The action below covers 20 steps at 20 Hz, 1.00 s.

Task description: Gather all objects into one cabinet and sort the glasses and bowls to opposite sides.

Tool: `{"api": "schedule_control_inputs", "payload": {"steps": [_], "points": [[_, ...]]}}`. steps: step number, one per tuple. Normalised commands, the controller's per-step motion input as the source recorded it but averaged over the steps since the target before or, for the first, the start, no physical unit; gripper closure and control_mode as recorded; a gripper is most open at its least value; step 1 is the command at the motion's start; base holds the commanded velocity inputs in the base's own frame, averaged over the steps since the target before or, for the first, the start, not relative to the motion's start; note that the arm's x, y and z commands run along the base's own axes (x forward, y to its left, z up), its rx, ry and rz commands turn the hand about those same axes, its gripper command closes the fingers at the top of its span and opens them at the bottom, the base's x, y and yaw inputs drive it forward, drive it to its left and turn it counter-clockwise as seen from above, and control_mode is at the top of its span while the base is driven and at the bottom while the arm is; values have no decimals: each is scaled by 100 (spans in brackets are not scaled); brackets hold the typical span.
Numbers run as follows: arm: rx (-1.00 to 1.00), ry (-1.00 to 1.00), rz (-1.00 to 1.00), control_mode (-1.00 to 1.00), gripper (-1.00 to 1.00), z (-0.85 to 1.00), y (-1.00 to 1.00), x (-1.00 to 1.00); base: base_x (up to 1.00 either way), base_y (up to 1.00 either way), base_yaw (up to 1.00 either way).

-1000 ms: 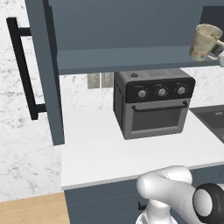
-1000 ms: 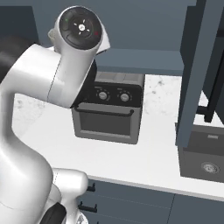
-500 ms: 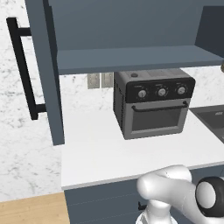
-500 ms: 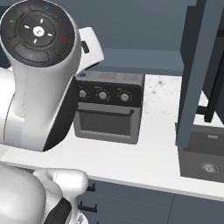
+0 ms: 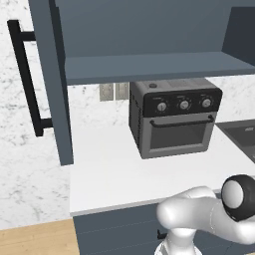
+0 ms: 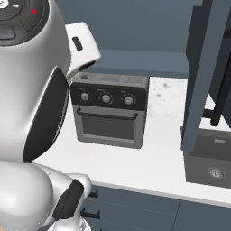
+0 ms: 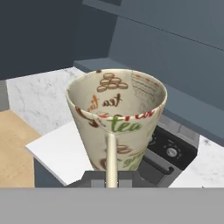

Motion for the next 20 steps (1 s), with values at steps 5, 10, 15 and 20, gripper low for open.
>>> {"api": "schedule_control_inputs", "payload": {"steps": [5, 10, 15, 20], "points": [[0, 0, 0, -100, 100, 0, 0, 0, 0, 0, 0], [0, 0, 0, -100, 100, 0, 0, 0, 0, 0, 0], [0, 0, 0, -100, 100, 0, 0, 0, 0, 0, 0], [0, 0, 0, -100, 100, 0, 0, 0, 0, 0, 0]]}}
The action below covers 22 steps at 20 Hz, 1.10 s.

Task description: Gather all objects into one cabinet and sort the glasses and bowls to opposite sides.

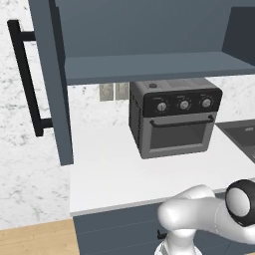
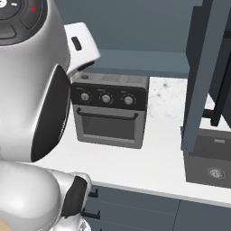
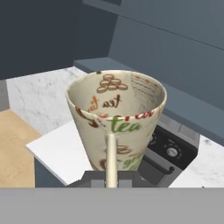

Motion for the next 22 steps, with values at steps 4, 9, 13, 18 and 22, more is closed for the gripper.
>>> {"api": "schedule_control_inputs", "payload": {"steps": [4, 9, 13, 18, 22], "points": [[0, 0, 0, -100, 100, -1, 0, 0, 0, 0, 0], [0, 0, 0, -100, 100, -3, 0, 0, 0, 0, 0], [0, 0, 0, -100, 100, -6, 0, 0, 0, 0, 0], [0, 0, 0, 100, 100, -2, 0, 0, -33, -6, 0], [0, 0, 0, 100, 100, 0, 0, 0, -54, 0, 0]]}}
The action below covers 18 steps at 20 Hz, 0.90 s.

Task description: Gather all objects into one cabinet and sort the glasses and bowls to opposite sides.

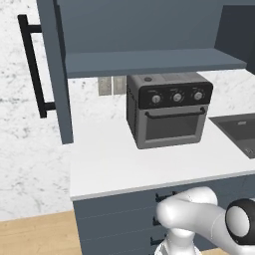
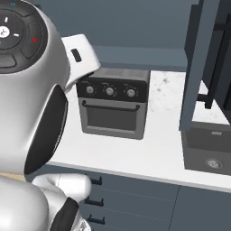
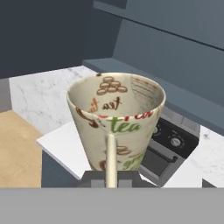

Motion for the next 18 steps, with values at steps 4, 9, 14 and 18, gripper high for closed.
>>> {"api": "schedule_control_inputs", "payload": {"steps": [4, 9, 14, 18], "points": [[0, 1, 0, -100, 100, 0, 0, -20, -23, 0, 0], [0, 1, 0, -100, 100, 0, 0, -39, 0, 0, 0], [0, 0, 0, -100, 100, 0, 0, -40, 0, 0, 0], [0, 4, 0, -100, 100, 0, -22, -53, 0, 0, 0]]}}
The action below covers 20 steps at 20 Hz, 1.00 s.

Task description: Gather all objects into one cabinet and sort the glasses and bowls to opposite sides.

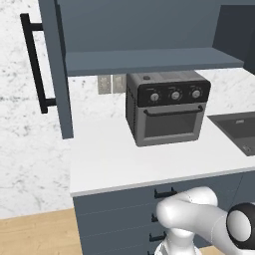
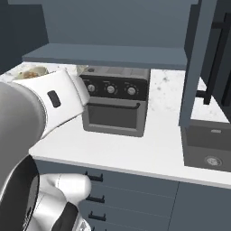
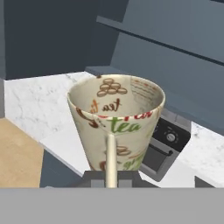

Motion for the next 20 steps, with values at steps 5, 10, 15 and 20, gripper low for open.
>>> {"api": "schedule_control_inputs", "payload": {"steps": [5, 10, 15, 20], "points": [[0, 2, 0, 100, 100, 0, -8, -22, -16, -13, -2], [0, 0, 0, 100, 100, 0, 0, 0, -23, -58, -6], [0, 0, 0, 100, 100, 0, 0, 0, -31, -66, -7], [0, 0, 0, 100, 100, 0, 0, 0, -26, -90, -4]]}}
